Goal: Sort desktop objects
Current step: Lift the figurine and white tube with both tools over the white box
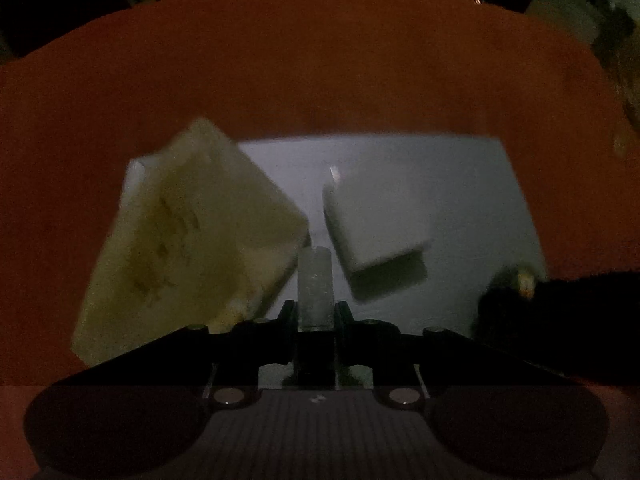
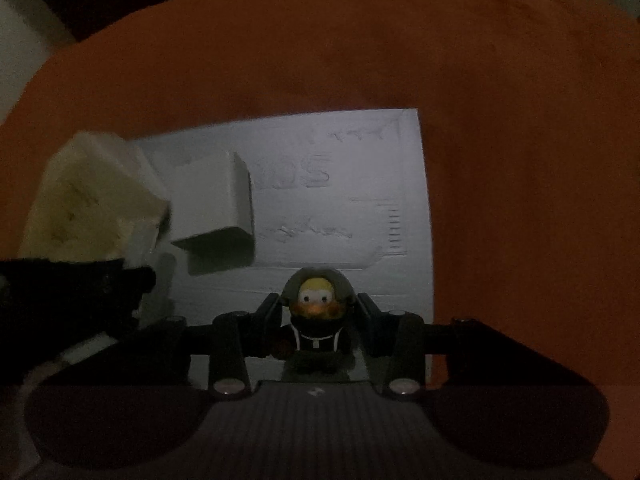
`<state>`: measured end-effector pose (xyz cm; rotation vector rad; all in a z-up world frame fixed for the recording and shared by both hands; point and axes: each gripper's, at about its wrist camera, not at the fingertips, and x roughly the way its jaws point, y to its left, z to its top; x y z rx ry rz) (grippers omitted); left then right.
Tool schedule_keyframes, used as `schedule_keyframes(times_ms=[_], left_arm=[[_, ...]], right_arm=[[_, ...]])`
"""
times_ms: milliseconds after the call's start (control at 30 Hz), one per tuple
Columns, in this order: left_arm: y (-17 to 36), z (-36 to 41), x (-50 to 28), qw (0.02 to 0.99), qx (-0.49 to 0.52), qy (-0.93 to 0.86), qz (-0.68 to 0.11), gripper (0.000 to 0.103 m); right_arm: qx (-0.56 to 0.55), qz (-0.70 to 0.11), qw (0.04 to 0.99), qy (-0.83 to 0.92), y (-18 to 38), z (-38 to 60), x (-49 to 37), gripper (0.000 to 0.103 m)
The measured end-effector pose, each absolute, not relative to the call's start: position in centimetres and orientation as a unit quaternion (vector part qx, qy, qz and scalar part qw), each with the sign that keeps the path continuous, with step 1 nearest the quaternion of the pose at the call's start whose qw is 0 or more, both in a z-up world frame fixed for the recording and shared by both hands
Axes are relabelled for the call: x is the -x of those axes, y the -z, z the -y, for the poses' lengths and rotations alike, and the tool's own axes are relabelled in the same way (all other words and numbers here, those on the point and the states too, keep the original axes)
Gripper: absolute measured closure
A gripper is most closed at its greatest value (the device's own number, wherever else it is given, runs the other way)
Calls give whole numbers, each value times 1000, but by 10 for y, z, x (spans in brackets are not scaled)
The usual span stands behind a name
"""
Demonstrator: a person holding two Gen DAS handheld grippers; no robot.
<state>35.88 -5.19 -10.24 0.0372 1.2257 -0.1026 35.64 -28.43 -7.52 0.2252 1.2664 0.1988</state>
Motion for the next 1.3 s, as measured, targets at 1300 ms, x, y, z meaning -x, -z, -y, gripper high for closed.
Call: schedule_keyframes(times_ms=[1300], left_arm=[[19,5,-226,793,20,132,-595,87]], right_arm=[[-165,-432,848,-260,-38,282,-195,61]])
